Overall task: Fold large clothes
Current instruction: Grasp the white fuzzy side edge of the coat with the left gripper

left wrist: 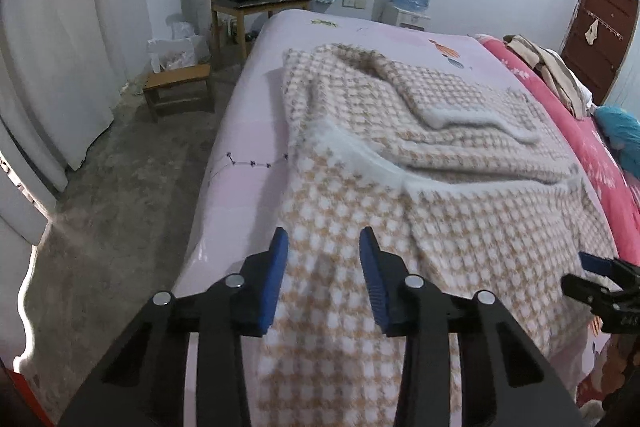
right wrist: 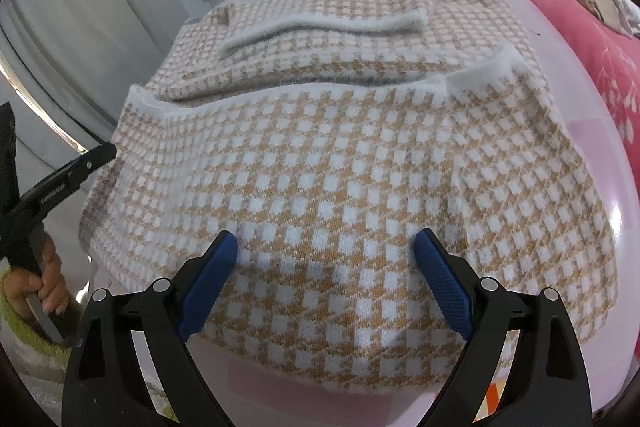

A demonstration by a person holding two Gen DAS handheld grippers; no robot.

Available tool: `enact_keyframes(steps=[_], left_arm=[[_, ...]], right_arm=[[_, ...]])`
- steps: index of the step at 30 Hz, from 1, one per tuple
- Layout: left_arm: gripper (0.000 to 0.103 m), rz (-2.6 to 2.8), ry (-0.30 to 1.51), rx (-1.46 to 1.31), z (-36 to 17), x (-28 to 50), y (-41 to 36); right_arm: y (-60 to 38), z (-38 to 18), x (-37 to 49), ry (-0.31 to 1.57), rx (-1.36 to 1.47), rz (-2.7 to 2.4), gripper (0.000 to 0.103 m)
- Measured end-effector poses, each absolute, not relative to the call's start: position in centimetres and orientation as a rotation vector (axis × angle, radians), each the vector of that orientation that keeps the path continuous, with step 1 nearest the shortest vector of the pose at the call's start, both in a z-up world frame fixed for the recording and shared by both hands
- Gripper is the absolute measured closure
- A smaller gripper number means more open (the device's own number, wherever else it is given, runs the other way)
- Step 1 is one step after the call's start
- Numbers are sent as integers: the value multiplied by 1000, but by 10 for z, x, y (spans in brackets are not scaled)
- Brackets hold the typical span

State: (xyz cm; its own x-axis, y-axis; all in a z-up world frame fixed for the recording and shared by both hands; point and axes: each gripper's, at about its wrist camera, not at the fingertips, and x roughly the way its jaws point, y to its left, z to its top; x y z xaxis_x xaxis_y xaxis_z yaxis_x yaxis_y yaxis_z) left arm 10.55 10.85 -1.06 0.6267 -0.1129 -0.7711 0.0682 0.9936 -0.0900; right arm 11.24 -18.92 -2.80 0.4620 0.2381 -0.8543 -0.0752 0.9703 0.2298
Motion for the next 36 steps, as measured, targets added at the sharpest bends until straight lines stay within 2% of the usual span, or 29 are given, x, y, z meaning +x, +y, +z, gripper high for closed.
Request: enact_keyframes(steps=[6, 11, 16, 21, 25, 36], left_arm=[[67, -113, 859, -77, -4, 129, 118], [67, -160, 941, -124, -20, 156, 123], [83, -211, 902, -97, -8, 142, 117], [83, -318, 877, -87, 6, 124, 107], [83, -293, 913, -25, -5, 133, 100], [83, -242, 1006, -74, -22, 165, 113]], right_arm=[[-190, -28, 114, 1081, 164, 195, 16], [-189, -28, 114, 1080, 163, 194, 16], [-190, -28, 114, 1081, 161, 194, 16], [-191, -30, 115, 1084, 157, 197, 15], [-188, -30, 115, 1084, 155, 190, 15], [-185, -31, 116, 1086, 147, 184, 15]])
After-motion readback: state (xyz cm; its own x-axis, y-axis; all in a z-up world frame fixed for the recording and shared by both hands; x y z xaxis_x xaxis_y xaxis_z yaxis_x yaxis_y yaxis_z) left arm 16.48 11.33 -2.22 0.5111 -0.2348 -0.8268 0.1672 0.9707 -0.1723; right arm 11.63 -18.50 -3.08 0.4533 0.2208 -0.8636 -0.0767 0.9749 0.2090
